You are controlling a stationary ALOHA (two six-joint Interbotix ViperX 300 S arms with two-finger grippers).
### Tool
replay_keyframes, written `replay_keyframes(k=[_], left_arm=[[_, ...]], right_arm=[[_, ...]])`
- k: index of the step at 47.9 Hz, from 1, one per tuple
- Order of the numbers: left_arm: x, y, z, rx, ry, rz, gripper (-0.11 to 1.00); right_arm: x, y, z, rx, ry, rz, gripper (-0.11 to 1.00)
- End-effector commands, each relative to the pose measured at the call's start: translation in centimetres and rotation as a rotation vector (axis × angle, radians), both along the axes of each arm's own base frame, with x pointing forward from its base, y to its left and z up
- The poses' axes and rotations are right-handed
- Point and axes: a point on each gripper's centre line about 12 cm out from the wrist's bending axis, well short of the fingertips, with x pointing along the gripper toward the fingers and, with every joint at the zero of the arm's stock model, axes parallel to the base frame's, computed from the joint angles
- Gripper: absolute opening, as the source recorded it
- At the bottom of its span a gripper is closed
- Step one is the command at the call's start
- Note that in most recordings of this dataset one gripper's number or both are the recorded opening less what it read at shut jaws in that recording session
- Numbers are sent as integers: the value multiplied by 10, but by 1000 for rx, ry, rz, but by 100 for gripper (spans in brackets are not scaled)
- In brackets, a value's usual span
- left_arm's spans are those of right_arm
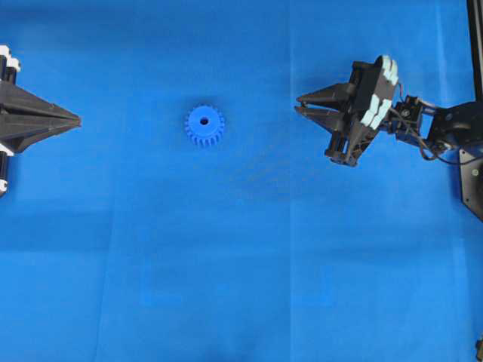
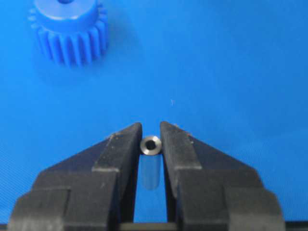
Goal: Insert the shaft placed at a random location into the center hole of the small gear at another random location.
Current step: 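Carry the held shaft left over the blue gear's center hole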
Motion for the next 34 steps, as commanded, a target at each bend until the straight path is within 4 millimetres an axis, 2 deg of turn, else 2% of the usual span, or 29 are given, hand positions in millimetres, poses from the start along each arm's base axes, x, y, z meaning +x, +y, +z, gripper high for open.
replay_keyframes(k=[1,8,21,28,34], left_arm=[[1,0,4,0,-11,0,0],[1,0,4,0,-9,0,0],[1,0,3,1,-8,-1,0],[1,0,3,1,-8,-1,0],[1,0,2,0,-5,0,0]], right_arm=[[4,2,26,-5,-48,13,3],[0,4,40,-3,-42,27,3],[1,3,40,-6,-43,27,3],[12,3,41,-5,-44,32,3],[33,5,44,-9,-56,52,3]])
